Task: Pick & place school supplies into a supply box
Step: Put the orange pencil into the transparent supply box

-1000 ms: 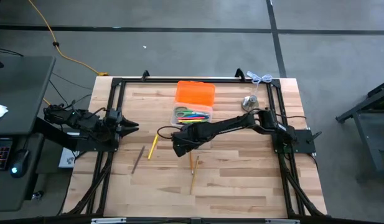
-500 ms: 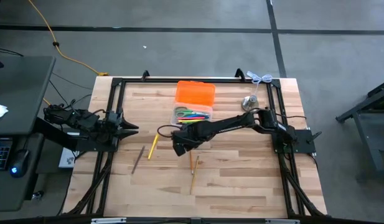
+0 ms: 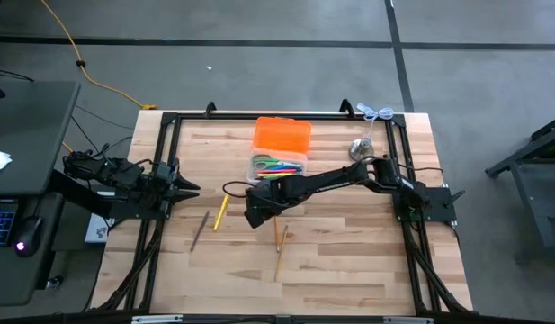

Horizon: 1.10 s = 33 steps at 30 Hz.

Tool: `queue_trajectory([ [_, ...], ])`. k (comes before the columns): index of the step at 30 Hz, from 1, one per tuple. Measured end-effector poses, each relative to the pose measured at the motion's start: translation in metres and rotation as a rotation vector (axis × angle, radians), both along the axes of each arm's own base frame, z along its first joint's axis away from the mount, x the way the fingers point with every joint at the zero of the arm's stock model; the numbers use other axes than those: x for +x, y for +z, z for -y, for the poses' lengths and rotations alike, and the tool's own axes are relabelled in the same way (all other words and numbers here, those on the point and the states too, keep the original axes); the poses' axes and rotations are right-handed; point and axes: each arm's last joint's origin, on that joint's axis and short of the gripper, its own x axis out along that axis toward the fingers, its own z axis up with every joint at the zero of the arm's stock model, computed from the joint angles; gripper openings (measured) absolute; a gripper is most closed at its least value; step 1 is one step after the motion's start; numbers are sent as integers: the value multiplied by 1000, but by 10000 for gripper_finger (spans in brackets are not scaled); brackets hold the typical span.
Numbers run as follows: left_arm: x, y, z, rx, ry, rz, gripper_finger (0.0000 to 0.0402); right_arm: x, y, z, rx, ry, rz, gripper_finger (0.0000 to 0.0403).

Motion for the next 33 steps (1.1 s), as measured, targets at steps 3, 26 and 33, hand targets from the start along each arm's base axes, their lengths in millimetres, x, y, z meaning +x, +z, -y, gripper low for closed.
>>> queue_trajectory([
  [3, 0, 0, 0, 0, 0, 0, 122, 1, 0, 0, -1, 5, 6, 109],
  [26, 0, 0, 0, 25, -7, 3, 122, -6, -2, 4, 10, -27, -65, 211],
  [33, 0, 0, 0, 25, -7, 3, 122, -6, -2, 4, 5, -5, -67, 212],
])
